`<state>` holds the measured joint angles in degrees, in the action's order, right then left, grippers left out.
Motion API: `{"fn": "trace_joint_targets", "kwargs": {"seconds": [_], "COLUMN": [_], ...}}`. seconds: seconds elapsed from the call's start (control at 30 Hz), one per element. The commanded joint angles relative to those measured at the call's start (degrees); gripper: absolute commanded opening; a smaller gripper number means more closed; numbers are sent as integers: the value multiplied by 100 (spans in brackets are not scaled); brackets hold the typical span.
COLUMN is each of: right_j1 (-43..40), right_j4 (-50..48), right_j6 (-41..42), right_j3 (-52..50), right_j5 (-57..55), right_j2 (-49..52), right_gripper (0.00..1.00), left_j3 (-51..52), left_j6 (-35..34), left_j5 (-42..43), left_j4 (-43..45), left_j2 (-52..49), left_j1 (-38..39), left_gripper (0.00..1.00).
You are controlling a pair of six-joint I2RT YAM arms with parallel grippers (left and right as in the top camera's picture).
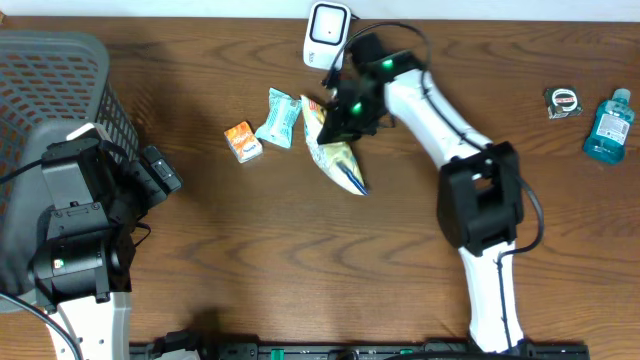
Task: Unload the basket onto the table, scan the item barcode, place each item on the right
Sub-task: 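Lift the snack bag and swing it right with the right gripper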
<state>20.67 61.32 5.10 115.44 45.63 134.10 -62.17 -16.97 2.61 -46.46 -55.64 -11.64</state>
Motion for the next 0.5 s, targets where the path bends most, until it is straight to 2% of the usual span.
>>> {"fn": "trace_joint_targets", "kwargs": {"seconds": [0.0, 0.27, 0.47], "right_j1": [-374, -918, -1272], "right_j4": [26, 15, -645], "right_j6": [-833, -1639, -1633], "right_j3": [-83, -1128, -2450], "right_j5": [2065, 2911, 2931], "right_j2": [-243, -240, -240], "right_gripper": [1, 1, 2], "left_j3": [-31, -31, -31], "left_j6": [-50, -50, -50], "left_j5": [-70, -70, -70], "left_j4": [-2, -2, -2], "left_j2": [-9, -9, -9], "left_j1": [-35, -35, -35], "left_gripper": [98, 98, 98]}}
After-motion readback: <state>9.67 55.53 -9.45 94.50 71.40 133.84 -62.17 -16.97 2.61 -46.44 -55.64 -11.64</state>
